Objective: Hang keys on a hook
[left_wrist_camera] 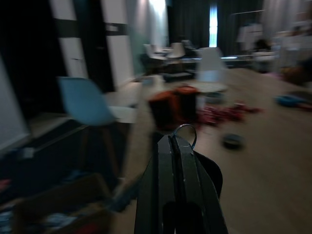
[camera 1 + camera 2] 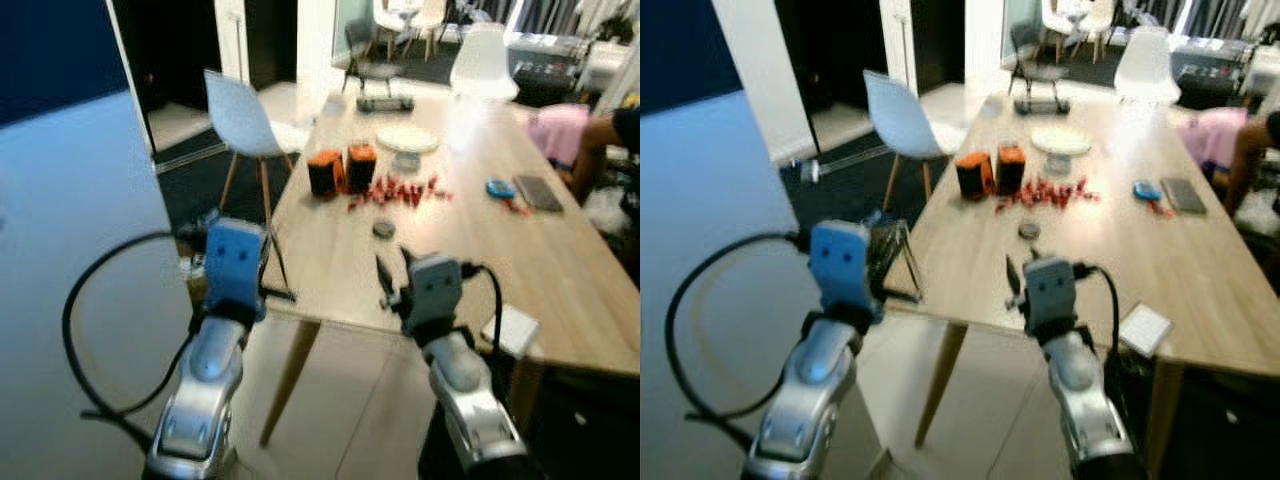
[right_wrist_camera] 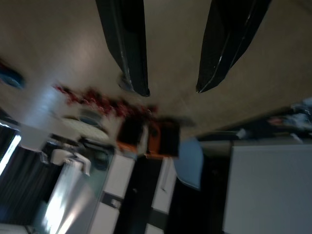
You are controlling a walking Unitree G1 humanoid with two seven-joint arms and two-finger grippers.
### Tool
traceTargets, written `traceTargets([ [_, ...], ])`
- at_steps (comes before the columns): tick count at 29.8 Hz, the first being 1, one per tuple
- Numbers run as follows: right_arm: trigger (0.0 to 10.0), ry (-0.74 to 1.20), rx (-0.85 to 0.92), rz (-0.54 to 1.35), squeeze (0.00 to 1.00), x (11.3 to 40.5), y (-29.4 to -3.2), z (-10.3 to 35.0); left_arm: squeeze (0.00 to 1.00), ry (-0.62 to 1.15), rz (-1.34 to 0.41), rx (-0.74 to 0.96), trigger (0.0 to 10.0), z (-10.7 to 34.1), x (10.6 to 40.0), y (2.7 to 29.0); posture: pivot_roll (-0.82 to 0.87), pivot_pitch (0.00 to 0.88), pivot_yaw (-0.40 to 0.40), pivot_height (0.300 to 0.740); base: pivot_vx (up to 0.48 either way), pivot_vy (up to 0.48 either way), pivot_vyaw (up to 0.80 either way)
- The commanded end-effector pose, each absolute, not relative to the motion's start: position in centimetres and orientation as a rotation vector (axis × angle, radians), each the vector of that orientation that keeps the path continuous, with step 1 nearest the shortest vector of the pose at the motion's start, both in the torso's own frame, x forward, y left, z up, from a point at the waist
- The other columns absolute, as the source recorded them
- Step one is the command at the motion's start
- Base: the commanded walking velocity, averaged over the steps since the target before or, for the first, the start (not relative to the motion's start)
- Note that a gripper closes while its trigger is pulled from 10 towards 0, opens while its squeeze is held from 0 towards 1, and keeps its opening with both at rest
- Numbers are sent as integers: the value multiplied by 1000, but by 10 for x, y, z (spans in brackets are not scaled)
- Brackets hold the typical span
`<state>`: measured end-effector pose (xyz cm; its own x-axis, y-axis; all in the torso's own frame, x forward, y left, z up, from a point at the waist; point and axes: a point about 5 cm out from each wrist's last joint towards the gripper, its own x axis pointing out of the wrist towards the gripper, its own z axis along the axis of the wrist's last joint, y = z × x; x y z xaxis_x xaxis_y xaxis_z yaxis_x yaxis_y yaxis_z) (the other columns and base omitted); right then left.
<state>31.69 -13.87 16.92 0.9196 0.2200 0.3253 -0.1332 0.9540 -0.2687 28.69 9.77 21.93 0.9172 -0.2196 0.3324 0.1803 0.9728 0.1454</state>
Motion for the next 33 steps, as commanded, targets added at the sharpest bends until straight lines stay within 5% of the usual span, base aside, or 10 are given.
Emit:
traceTargets([
  [1,10000,-350,-255,188,0,316,-136,166,0,-341,-190,133,10000,215,286,101,38,125,-48,740,-368,0,0],
  [12,10000,-348,-262,192,0,315,-137,165,0,-338,-187,133,10000,214,286,102,38,130,-49,740,-364,0,0],
  [33,10000,-344,-248,200,0,314,-137,165,0,-335,-180,128,10000,213,286,102,33,140,-53,740,0,0,122],
])
